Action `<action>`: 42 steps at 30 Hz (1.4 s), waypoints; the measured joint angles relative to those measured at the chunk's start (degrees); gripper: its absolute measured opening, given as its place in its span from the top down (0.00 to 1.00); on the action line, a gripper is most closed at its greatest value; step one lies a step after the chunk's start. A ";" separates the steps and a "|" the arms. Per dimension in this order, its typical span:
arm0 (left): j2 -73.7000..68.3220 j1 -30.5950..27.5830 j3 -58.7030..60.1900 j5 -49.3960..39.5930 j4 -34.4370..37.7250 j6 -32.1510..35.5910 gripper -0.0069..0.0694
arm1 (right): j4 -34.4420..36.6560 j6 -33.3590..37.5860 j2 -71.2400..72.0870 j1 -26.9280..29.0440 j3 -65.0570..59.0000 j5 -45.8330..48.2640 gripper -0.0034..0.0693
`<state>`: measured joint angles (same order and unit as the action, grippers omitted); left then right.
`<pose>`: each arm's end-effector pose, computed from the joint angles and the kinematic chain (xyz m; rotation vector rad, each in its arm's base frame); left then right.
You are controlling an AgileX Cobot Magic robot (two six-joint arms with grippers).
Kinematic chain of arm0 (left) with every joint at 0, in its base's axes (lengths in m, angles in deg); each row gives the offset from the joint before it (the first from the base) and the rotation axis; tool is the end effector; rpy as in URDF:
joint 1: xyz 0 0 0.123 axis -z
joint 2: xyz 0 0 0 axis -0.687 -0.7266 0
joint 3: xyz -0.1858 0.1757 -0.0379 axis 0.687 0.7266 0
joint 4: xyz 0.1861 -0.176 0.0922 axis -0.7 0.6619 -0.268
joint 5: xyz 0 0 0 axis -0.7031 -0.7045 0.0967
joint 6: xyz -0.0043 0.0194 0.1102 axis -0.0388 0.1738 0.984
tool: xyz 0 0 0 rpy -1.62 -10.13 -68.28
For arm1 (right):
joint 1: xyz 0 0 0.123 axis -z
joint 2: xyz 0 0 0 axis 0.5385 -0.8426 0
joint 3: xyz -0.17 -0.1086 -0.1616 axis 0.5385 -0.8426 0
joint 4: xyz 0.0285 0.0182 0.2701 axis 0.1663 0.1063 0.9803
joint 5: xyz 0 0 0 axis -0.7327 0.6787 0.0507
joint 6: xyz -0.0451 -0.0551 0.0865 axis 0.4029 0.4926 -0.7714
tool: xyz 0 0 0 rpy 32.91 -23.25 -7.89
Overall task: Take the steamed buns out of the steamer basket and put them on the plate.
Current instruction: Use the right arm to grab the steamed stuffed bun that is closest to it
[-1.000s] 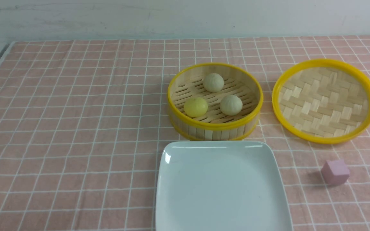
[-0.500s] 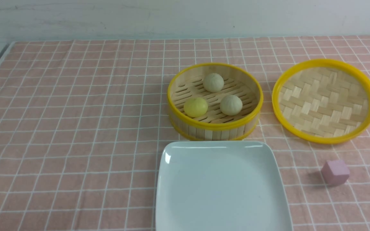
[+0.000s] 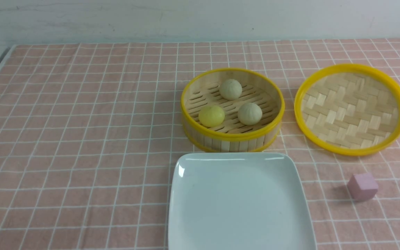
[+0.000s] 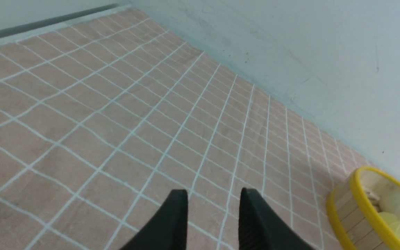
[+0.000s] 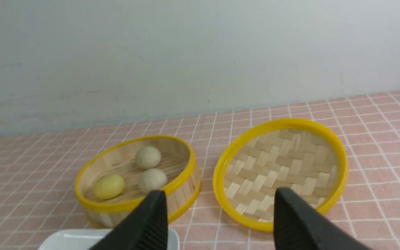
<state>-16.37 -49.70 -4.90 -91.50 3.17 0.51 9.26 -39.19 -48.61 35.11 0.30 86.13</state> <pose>0.1245 0.0111 0.1897 -0.5305 1.5713 -0.3635 0.0793 0.0234 0.3162 0.0216 1.6301 0.3238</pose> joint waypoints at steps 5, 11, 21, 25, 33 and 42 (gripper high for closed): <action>0.00 0.00 0.07 3.03 4.68 -0.13 0.59 | 6.83 6.28 0.00 0.00 0.00 3.08 0.43; 0.00 0.00 -2.02 -0.82 5.78 0.18 0.59 | 10.09 11.60 -0.96 0.00 0.00 6.62 0.47; 0.01 0.00 -16.28 -16.03 6.49 15.28 0.58 | 17.12 25.22 -10.43 0.00 0.44 8.23 0.47; 0.01 0.00 -21.36 -23.50 8.40 20.30 0.48 | 22.08 32.96 -18.45 0.00 4.84 8.77 0.47; -5.29 0.00 -27.41 -29.96 14.87 25.87 0.28 | 26.72 43.10 -34.65 0.00 14.36 12.27 0.47; -19.92 0.00 -36.27 -29.82 23.85 38.88 0.28 | 32.49 53.82 -47.87 0.00 22.71 19.89 0.47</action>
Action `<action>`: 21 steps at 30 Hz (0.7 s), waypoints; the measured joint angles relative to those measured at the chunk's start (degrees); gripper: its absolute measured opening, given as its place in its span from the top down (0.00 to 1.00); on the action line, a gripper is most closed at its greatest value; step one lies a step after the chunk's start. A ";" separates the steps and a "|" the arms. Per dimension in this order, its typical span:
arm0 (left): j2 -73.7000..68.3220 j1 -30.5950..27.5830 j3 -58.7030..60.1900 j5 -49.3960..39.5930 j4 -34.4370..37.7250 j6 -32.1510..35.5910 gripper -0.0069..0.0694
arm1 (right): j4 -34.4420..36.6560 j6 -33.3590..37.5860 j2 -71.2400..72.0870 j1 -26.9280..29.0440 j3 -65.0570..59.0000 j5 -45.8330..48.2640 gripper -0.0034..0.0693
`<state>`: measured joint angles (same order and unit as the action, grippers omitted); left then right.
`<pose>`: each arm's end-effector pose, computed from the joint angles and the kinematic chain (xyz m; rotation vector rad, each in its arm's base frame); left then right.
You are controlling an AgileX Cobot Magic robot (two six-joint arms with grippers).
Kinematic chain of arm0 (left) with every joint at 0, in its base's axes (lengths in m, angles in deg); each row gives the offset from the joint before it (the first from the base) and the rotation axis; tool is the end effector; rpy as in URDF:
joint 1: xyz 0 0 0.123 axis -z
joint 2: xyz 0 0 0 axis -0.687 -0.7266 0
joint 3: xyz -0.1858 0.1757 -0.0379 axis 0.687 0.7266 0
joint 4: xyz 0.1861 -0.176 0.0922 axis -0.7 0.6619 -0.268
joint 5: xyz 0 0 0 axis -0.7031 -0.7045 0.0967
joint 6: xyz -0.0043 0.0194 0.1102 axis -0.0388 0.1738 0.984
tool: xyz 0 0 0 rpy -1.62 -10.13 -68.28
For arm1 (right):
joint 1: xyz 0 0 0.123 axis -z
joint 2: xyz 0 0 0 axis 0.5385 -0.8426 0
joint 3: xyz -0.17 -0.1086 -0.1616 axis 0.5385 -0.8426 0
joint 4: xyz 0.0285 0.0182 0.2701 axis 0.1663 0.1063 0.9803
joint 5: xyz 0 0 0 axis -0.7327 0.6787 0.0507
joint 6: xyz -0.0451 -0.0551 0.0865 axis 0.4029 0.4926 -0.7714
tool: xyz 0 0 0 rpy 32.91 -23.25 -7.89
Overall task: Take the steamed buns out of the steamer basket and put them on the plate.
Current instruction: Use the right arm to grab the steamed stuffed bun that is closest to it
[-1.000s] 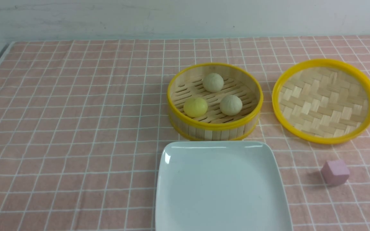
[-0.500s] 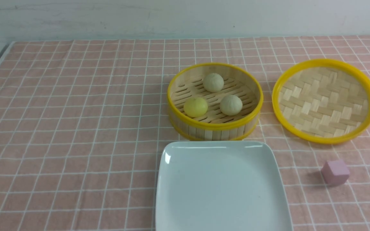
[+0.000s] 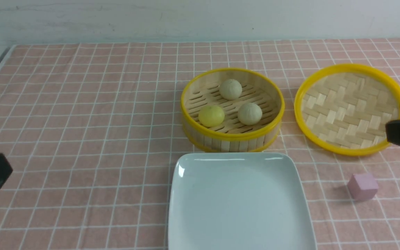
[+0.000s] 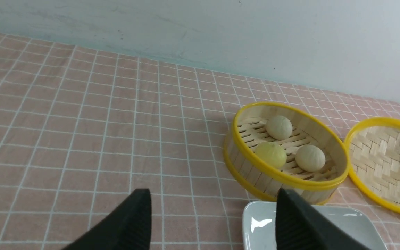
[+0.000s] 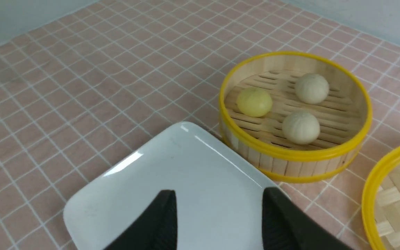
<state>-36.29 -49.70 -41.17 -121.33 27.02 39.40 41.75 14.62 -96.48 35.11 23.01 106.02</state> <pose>0.1249 -0.0241 0.3334 -0.0315 1.8020 -0.3701 0.2015 0.0685 0.3412 -0.7382 1.8882 0.5578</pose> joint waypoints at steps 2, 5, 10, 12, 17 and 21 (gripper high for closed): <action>-4.52 0.00 -2.02 0.13 1.93 2.10 0.28 | 0.06 0.01 -4.56 0.00 4.64 2.44 0.47; -7.83 0.00 -3.30 0.29 3.16 5.09 0.29 | 0.06 -0.28 -8.85 0.00 9.67 4.05 0.47; -13.00 0.00 -4.10 0.58 4.18 12.32 0.33 | -0.28 -0.44 -19.34 0.00 21.44 5.98 0.47; -13.63 0.00 -4.10 0.95 4.18 12.99 0.34 | -0.52 -0.44 -23.52 0.00 25.33 6.90 0.47; -13.94 0.00 -4.10 3.54 4.23 13.66 0.36 | -4.53 -2.27 -35.52 -0.97 35.62 12.25 0.47; -13.94 0.00 -4.10 4.39 4.30 15.38 0.36 | -12.41 -5.37 -43.83 -4.38 42.99 12.83 0.47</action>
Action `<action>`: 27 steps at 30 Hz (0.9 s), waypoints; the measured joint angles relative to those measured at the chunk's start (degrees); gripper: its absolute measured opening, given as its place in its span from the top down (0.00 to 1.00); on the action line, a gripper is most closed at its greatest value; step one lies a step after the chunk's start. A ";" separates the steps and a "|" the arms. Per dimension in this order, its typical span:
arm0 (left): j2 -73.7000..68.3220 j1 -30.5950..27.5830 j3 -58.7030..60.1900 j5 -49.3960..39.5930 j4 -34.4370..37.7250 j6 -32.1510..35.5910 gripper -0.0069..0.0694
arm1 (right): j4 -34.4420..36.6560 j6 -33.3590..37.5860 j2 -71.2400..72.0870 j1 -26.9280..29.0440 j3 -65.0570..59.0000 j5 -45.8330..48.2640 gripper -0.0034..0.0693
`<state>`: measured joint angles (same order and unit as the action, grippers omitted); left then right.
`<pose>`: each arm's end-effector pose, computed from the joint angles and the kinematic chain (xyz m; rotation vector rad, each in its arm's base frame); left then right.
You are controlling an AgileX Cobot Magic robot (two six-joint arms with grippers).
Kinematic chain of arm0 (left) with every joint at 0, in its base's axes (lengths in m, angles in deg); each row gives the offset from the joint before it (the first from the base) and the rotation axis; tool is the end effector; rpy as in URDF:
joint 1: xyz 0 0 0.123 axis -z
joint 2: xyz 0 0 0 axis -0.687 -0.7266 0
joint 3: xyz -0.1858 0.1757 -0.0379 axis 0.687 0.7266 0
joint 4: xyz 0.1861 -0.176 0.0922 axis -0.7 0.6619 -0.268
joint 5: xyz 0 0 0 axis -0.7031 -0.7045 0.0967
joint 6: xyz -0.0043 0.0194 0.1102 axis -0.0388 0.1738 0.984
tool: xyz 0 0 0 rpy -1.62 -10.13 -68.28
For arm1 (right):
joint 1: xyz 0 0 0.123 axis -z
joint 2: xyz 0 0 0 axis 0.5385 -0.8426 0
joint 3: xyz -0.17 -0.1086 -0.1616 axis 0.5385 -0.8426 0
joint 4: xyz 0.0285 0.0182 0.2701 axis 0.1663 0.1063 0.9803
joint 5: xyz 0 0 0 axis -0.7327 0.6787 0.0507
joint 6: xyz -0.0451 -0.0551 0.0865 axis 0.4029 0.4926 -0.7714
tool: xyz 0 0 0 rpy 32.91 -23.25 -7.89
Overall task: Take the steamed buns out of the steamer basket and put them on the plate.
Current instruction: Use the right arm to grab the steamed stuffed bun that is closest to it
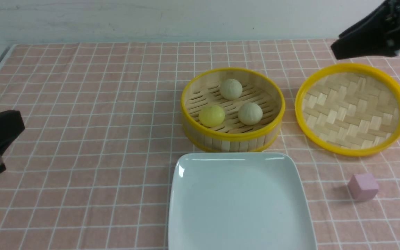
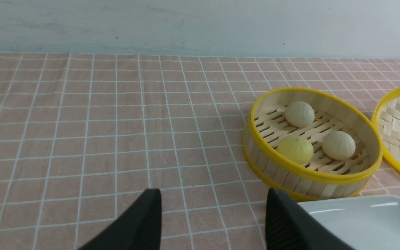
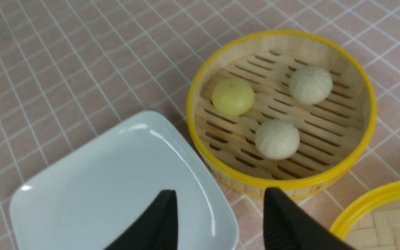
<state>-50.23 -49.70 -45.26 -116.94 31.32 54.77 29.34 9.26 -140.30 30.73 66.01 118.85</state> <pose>0.1740 -0.0187 0.3330 0.1127 1.8649 -0.2608 0.3652 0.0846 0.3454 -1.0069 2.1095 0.6091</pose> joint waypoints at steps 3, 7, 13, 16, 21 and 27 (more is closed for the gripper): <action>0.00 0.00 0.00 -0.29 0.06 0.55 0.36 | -6.23 -2.41 -6.48 -4.63 6.25 -0.19 0.47; 0.00 0.00 0.00 -0.42 0.06 0.74 0.36 | -12.36 -6.57 -12.89 -10.29 12.50 -0.19 0.47; 0.00 0.00 0.00 -0.46 0.06 0.73 0.36 | -21.18 -14.47 -21.13 -15.23 18.30 -2.79 0.47; 0.00 0.00 0.00 -0.46 0.06 0.73 0.36 | -22.91 -15.61 -23.24 -15.81 18.49 -4.77 0.47; 0.00 0.00 0.00 -0.60 0.06 0.73 0.36 | -24.63 -16.51 -27.37 -16.03 18.60 -10.77 0.41; 0.00 0.00 0.00 -0.92 0.06 0.73 0.36 | -24.59 -17.25 -29.85 -16.03 18.66 -12.48 0.33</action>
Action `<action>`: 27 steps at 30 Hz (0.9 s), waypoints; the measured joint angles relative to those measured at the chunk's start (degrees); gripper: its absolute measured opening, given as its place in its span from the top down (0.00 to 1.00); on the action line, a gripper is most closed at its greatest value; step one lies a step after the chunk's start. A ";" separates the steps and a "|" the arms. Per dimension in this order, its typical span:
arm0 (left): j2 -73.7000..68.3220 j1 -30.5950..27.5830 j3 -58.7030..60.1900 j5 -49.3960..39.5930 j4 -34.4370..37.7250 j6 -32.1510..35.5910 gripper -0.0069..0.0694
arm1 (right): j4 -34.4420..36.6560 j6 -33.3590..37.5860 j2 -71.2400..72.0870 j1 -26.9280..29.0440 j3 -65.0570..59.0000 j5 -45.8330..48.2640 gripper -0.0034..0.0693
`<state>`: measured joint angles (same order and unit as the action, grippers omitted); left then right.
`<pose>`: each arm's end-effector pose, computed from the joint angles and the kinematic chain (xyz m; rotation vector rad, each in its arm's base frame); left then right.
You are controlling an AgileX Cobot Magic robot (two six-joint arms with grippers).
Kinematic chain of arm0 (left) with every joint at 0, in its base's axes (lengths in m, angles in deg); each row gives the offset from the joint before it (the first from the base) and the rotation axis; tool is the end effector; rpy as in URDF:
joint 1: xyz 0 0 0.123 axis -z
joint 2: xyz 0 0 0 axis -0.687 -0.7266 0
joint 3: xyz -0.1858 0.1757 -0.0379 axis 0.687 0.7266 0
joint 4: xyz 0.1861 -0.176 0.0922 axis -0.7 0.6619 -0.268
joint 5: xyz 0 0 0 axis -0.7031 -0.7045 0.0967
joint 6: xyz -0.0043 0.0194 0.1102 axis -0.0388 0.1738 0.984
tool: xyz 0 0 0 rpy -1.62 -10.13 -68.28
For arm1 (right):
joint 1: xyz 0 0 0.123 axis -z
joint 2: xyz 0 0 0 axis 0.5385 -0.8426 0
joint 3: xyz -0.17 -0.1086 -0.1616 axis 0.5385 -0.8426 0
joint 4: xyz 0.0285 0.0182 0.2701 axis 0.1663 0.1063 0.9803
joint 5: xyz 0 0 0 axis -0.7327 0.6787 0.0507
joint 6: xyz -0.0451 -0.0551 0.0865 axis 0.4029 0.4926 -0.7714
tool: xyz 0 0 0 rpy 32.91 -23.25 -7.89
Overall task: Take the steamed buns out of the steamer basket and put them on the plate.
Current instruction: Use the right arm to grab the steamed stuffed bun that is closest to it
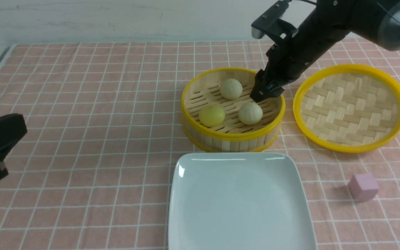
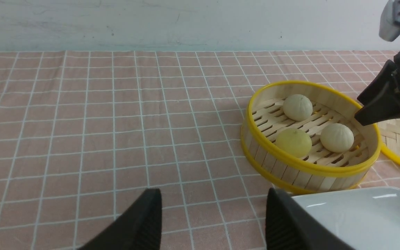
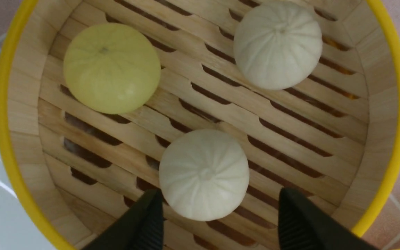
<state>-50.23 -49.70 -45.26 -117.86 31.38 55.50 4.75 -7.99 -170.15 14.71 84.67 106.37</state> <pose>0.1733 -0.0198 0.3317 0.1318 1.8760 -0.2606 0.4613 0.1816 0.2100 -1.0968 2.3605 0.3100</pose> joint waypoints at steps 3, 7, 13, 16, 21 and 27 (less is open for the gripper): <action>0.00 0.00 0.00 0.00 0.00 0.00 0.36 | 0.00 -0.11 -1.42 0.00 0.00 -0.56 0.33; 0.00 0.00 0.00 0.00 0.00 0.00 0.36 | 0.23 -0.13 -2.51 0.00 0.00 -1.07 0.34; 0.00 0.00 0.00 0.00 0.00 0.00 0.36 | 3.64 -0.04 -2.69 0.00 0.11 -0.71 0.39; 0.00 0.00 0.00 0.00 0.00 0.00 0.36 | 4.15 0.52 -2.69 -0.06 0.11 -0.70 0.40; 0.00 0.00 0.00 0.00 0.00 0.02 0.36 | 4.47 1.07 -3.07 -0.11 0.11 -0.70 0.41; 0.00 0.00 -0.06 0.00 0.00 0.02 0.36 | 5.17 1.12 -5.68 -0.17 0.31 -0.86 0.41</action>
<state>-50.23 -49.70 -45.33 -117.86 31.38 55.52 9.92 -6.87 -175.83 14.54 84.98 105.50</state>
